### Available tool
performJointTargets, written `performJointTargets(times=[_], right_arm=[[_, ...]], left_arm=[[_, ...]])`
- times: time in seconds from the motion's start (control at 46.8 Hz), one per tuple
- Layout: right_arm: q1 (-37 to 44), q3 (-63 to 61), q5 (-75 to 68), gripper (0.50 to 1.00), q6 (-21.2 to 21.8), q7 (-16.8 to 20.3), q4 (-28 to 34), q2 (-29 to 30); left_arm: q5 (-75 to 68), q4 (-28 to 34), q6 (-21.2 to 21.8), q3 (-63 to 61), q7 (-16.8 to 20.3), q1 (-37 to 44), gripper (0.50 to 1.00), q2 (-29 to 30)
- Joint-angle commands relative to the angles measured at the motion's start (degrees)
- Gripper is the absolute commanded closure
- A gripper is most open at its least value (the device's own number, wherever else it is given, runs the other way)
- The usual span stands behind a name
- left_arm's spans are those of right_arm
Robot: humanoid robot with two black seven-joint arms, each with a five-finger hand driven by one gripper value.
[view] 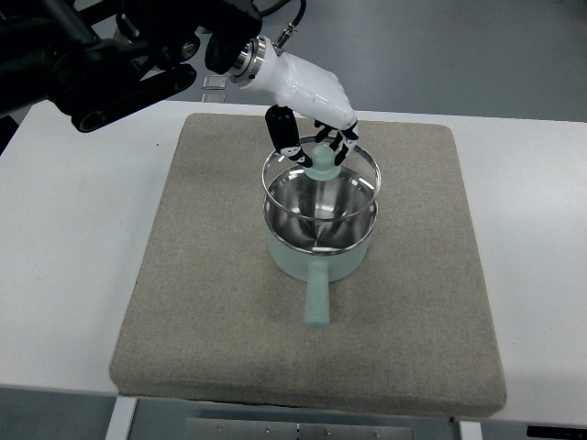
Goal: Place lid left of pot with left hand
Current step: 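Lift the glass lid off the saucepan with the left hand, then carry the lid beside the saucepan and lower it onto the pad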
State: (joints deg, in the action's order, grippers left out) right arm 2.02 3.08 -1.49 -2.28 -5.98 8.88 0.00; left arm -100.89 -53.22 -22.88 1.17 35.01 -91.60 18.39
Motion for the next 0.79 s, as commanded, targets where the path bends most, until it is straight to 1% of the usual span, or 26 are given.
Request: performJointTargets(times=[0.0, 0.214, 0.385, 0.619, 0.769], right_arm=[[0.0, 0.0, 0.0, 0.576, -0.01, 0.0, 0.0, 0.0], [0.0, 0.0, 0.0, 0.576, -0.01, 0.0, 0.0, 0.0], [0.0, 0.0, 0.0, 0.576, -0.01, 0.0, 0.0, 0.0], [0.0, 0.0, 0.0, 0.576, -0.01, 0.0, 0.0, 0.0], [0.0, 0.0, 0.0, 0.576, -0.01, 0.0, 0.0, 0.0]], left_arm=[[-0.01, 1.45, 0.47, -0.29, -0.01, 0.28, 1.0, 1.21], [-0.01, 2.07, 0.47, -0.47, -0.01, 0.9, 1.0, 6.39], [0.26, 1.72, 1.88, -1.7, -0.01, 1.16, 1.0, 9.82], [0.43, 1.28, 4.42, -5.21, -0.01, 2.04, 1.0, 12.82], [0.43, 1.28, 4.78, -5.39, -0.01, 4.59, 1.0, 13.69]])
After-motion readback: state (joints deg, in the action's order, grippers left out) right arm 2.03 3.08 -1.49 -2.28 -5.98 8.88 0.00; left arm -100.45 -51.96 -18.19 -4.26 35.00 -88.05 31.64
